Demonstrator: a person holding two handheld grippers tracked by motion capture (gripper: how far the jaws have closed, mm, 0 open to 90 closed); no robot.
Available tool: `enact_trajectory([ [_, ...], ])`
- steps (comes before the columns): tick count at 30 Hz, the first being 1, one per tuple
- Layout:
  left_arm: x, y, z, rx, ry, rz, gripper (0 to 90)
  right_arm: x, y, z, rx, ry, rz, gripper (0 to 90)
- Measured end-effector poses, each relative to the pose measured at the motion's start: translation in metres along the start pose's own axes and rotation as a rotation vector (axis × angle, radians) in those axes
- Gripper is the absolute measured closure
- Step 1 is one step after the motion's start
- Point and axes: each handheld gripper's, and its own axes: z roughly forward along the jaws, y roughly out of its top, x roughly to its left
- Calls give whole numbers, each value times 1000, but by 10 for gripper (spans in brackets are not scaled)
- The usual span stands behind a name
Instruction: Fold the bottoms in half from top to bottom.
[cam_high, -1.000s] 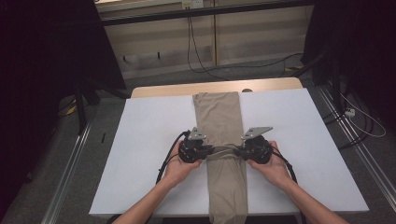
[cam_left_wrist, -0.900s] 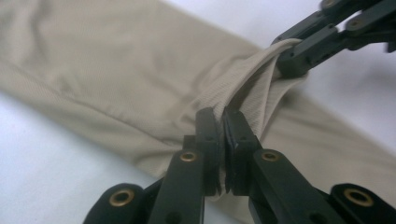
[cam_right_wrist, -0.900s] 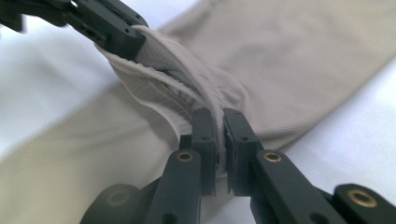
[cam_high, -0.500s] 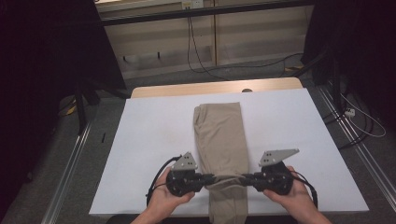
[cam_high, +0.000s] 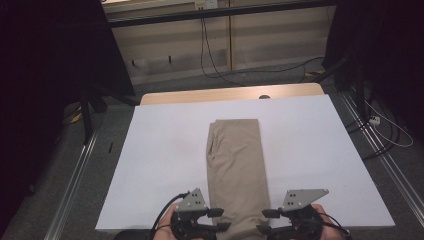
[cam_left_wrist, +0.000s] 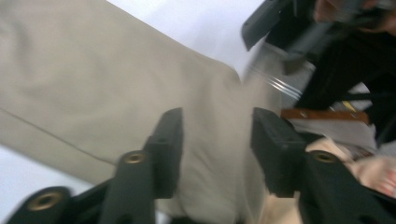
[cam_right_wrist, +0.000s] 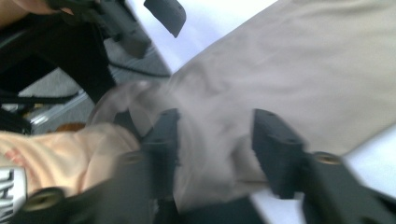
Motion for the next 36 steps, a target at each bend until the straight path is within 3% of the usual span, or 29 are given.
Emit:
enact_trajectory([
  [3, 22, 9, 2, -17, 61, -10, 449, -13, 8, 1, -36, -29, 18, 413],
  [5, 35, 14, 5, -27, 131, -5, 402, -25, 14, 4, -53, -62, 23, 338],
  [6, 42, 17, 6, -19, 149, -6, 338, -33, 17, 7, -55, -79, 21, 333],
  [8, 54, 22, 10, -34, 185, 21, 304, -48, 23, 12, -55, -105, 24, 321],
  [11, 78, 30, 20, -56, 242, -4, 191, -71, 35, 21, -61, -142, 9, 317],
  [14, 102, 39, 29, -49, 265, -41, 192, -96, 51, 31, -69, -161, 9, 310],
  [16, 116, 45, 34, -47, 293, -38, 213, -114, 60, 38, -68, -180, 13, 312],
  [19, 135, 54, 41, -67, 319, -82, 193, -140, 73, 50, -69, -217, 36, 313],
  [20, 143, 58, 43, -73, 342, -60, 190, -146, 75, 53, -76, -216, 49, 313],
  [21, 150, 61, 46, -72, 356, -64, 196, -153, 78, 57, -81, -217, 58, 315],
  [24, 170, 72, 54, -63, 351, -108, 205, -174, 89, 67, -94, -245, 86, 344],
  [26, 182, 80, 60, -41, 396, -79, 221, -188, 99, 74, -79, -285, 87, 356],
  [29, 205, 89, 68, -46, 425, -78, 227, -213, 112, 84, -67, -331, 89, 386],
  [33, 233, 94, 75, -76, 454, -141, 217, -244, 121, 96, -48, -364, 122, 402],
  [36, 249, 96, 84, -64, 461, -169, 251, -261, 124, 105, -12, -392, 130, 415],
])
